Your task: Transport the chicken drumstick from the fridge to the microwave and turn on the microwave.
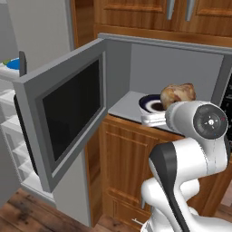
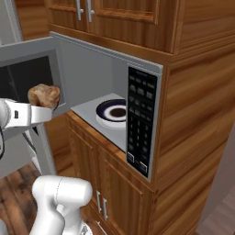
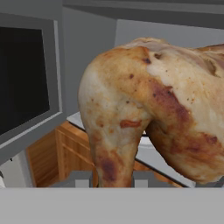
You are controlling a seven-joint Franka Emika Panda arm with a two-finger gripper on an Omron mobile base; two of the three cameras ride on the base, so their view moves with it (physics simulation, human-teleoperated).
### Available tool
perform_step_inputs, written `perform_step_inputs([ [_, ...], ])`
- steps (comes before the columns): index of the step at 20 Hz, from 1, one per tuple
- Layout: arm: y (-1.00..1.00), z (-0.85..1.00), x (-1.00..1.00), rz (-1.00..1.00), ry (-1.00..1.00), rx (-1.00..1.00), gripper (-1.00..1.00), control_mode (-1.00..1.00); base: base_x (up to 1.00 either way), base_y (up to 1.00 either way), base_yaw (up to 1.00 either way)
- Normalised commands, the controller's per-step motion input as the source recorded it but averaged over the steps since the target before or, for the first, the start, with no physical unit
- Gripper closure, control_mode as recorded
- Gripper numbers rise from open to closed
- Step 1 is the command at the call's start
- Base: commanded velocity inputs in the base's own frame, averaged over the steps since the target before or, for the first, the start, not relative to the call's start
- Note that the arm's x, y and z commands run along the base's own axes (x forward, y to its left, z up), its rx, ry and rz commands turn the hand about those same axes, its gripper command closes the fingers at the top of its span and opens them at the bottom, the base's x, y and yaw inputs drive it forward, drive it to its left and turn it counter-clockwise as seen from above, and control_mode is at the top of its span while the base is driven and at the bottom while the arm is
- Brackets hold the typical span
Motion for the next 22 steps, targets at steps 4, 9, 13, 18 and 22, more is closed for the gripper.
perform_step_inputs([
  [4, -0.08, 0.00, 0.35, 0.00, 0.00, 0.02, 1.00, -1.00, 0.40, -0.05, 0.00],
  [9, -0.26, 0.00, 0.78, 0.00, 0.00, 0.06, 1.00, -1.00, 0.00, 0.00, 0.00],
  [13, -0.38, 0.00, 0.83, 0.00, 0.00, 0.11, 1.00, -1.00, 0.00, 0.00, 0.00],
  [18, -0.25, -0.01, 0.76, 0.00, 0.02, 0.09, 1.00, -1.00, 0.00, 0.00, 0.00],
  [22, -0.14, -0.13, 0.73, 0.00, 0.08, 0.10, 1.00, -1.00, 0.00, 0.00, 0.00],
])
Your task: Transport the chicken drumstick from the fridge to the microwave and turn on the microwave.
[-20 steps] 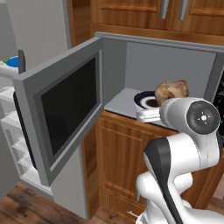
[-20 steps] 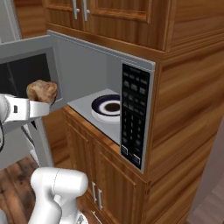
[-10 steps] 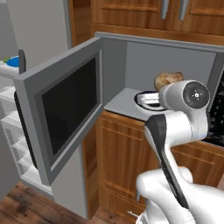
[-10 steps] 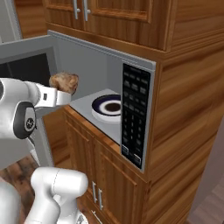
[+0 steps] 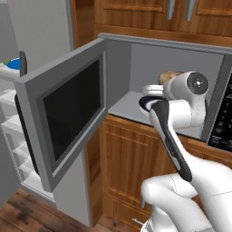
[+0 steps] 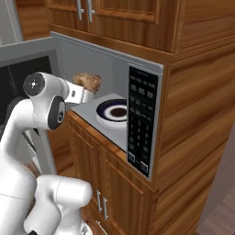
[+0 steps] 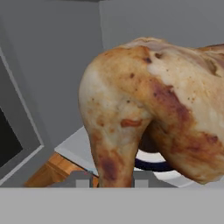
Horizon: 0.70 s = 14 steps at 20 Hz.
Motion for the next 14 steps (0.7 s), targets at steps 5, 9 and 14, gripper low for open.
perform_step_inputs([
  [5, 0.00, -0.35, 0.84, -0.02, 0.15, 0.01, 1.00, -1.00, 0.00, 0.00, 0.00],
  [9, -0.02, -0.49, 0.58, -0.09, 0.16, 0.00, 1.00, -1.00, 0.00, 0.00, 0.00],
  [14, -0.26, -0.40, 0.33, -0.16, 0.08, 0.00, 1.00, -1.00, 0.00, 0.00, 0.00],
])
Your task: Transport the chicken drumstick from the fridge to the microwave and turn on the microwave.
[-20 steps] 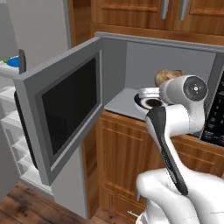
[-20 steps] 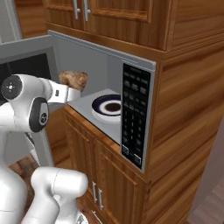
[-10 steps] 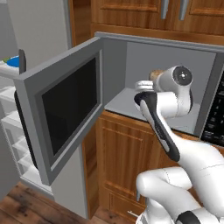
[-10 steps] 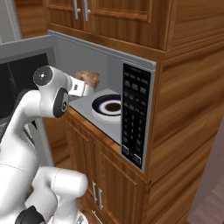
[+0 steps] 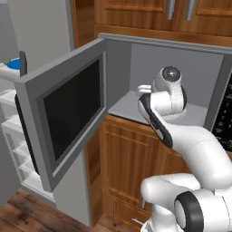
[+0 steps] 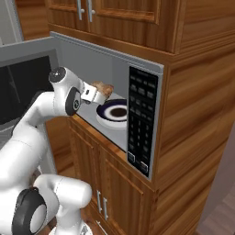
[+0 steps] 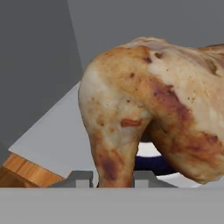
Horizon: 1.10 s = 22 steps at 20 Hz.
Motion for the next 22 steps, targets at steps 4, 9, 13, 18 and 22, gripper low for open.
perform_step_inputs([
  [4, -0.46, -0.29, 0.20, -0.18, 0.06, 0.01, 1.00, -1.00, 0.00, 0.00, 0.00],
  [9, -0.31, -0.18, 0.44, -0.06, 0.06, 0.03, 1.00, -1.00, 0.00, 0.00, 0.00],
  [13, -0.14, -0.19, 0.57, 0.00, 0.05, 0.02, 1.00, -1.00, 0.00, 0.00, 0.00],
  [18, -0.11, -0.21, 0.57, 0.00, 0.04, 0.01, 1.00, -1.00, 0.00, 0.00, 0.00],
  [22, -0.07, -0.26, 0.39, 0.00, 0.04, 0.01, 1.00, -1.00, 0.00, 0.00, 0.00],
])
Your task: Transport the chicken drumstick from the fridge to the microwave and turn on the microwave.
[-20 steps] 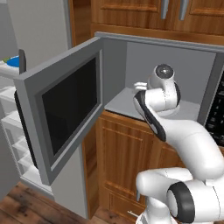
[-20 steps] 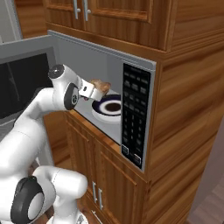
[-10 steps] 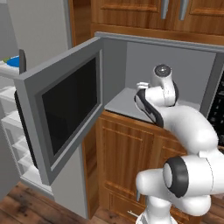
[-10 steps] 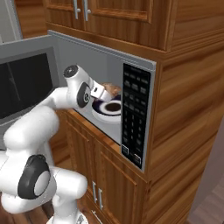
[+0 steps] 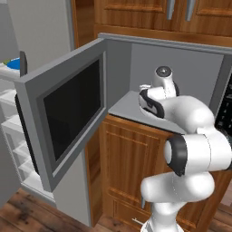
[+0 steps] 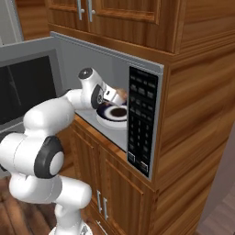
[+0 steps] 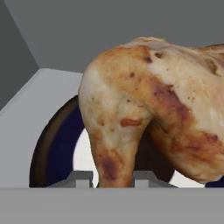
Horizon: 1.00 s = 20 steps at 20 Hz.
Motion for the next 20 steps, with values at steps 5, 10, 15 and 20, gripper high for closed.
perform_step_inputs([
  [5, -0.06, -0.37, 0.12, -0.01, 0.02, 0.01, 1.00, -1.00, 0.00, 0.00, 0.00],
  [10, -0.11, -0.44, 0.00, -0.08, 0.00, 0.04, 1.00, -1.00, 0.00, 0.00, 0.00],
  [15, -0.17, -0.39, 0.05, -0.09, 0.00, 0.06, 1.00, -1.00, 0.00, 0.00, 0.00],
  [20, -0.21, -0.15, 0.20, -0.05, 0.00, 0.07, 1.00, -1.00, 0.00, 0.00, 0.00],
])
